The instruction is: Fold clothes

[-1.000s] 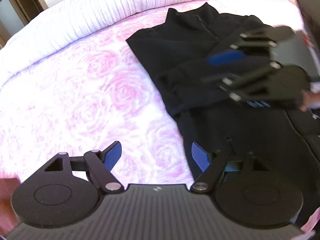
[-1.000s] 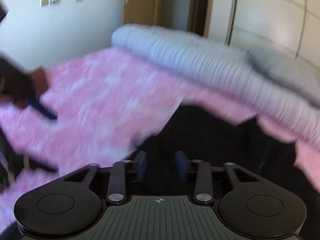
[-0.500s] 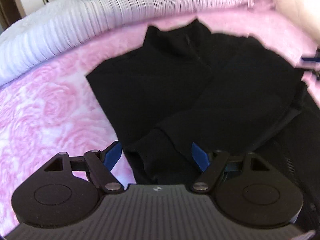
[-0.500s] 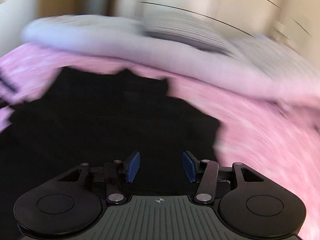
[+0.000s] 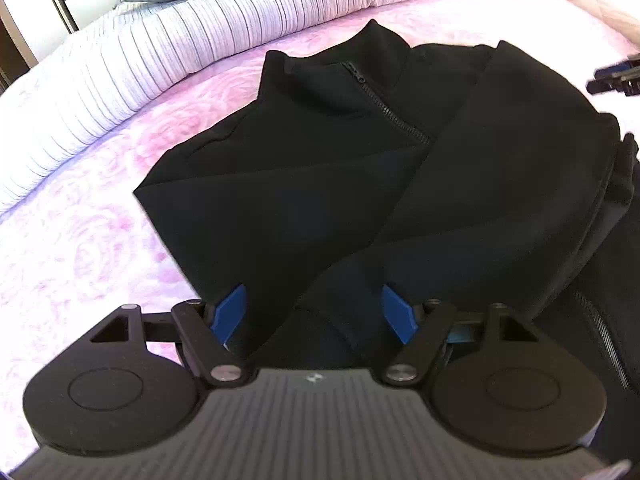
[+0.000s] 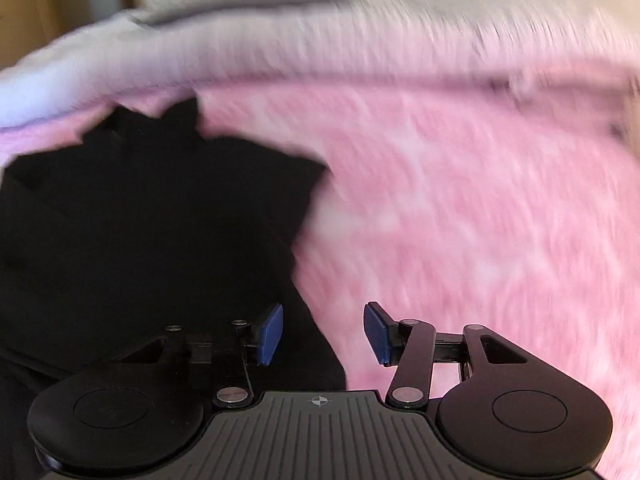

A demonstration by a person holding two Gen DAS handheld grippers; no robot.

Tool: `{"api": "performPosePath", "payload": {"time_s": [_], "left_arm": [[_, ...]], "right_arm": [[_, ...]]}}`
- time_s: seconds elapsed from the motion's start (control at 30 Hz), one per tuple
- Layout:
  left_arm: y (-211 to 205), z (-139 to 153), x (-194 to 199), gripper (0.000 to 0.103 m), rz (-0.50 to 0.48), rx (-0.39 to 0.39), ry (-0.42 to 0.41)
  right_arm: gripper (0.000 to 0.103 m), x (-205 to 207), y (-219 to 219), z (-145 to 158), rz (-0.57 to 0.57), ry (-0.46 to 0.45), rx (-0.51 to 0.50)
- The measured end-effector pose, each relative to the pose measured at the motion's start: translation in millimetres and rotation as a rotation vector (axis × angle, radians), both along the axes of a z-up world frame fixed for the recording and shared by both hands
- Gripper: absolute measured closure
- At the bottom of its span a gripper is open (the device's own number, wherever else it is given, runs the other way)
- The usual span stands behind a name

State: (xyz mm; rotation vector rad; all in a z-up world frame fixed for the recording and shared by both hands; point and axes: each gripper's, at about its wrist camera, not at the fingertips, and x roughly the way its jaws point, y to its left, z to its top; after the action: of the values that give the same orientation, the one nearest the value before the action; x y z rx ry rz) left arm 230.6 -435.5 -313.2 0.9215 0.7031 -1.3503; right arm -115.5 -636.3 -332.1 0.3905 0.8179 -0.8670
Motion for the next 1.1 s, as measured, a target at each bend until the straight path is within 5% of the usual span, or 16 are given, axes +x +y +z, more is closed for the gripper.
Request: {"api": "performPosePath", "payload": {"time_s": [0.1, 0.13, 0.17, 0.27, 0.37, 0.43, 0.6, 0.8, 1.0, 1.1], "left_arm": [[-7, -14, -6, 0.032, -0.026, 0.028, -0.007], [-10, -19, -8, 0.032, -0.037, 0.035, -0.008], [-14, -27, -11, 0.031, -0.044, 0.038, -0.011], [-20, -38, -6, 0.019, -0.020, 0.019, 0.003], [-18, -35, 2, 0.019, 0.004, 0.012, 0.031], [-11, -24, 2, 0.032, 0.010, 0.004, 0.013], [20, 0, 0, 0.032, 0.016, -0.033, -0.002], [29, -26, 2, 0.028, -0.007, 0.039, -0.035], [73, 23, -3, 0.033, 0.006, 0.013, -0.094], [120, 35, -26, 0.032, -0.039, 0.043, -0.159]], "right_arm": [[0.055, 23, -4, 7, 0.067, -0.052, -0.030], [0.063, 33, -7, 2, 0.097, -0.055, -0.032], [0.073, 42, -10, -4, 0.131, -0.047, -0.032], [0.077, 54, -34, -35, 0.133, 0.035, -0.007], [0.077, 41, -57, -55, 0.053, 0.075, 0.041], [0.077, 37, -51, -40, 0.055, 0.072, 0.007], [0.077, 33, 1, -2, 0.162, 0.026, -0.065], [0.077, 37, 19, -38, 0.210, 0.095, 0.051], [0.074, 10, 61, 15, 0.237, 0.062, -0.010], [0.060, -9, 106, 28, 0.335, 0.096, -0.035]]}}
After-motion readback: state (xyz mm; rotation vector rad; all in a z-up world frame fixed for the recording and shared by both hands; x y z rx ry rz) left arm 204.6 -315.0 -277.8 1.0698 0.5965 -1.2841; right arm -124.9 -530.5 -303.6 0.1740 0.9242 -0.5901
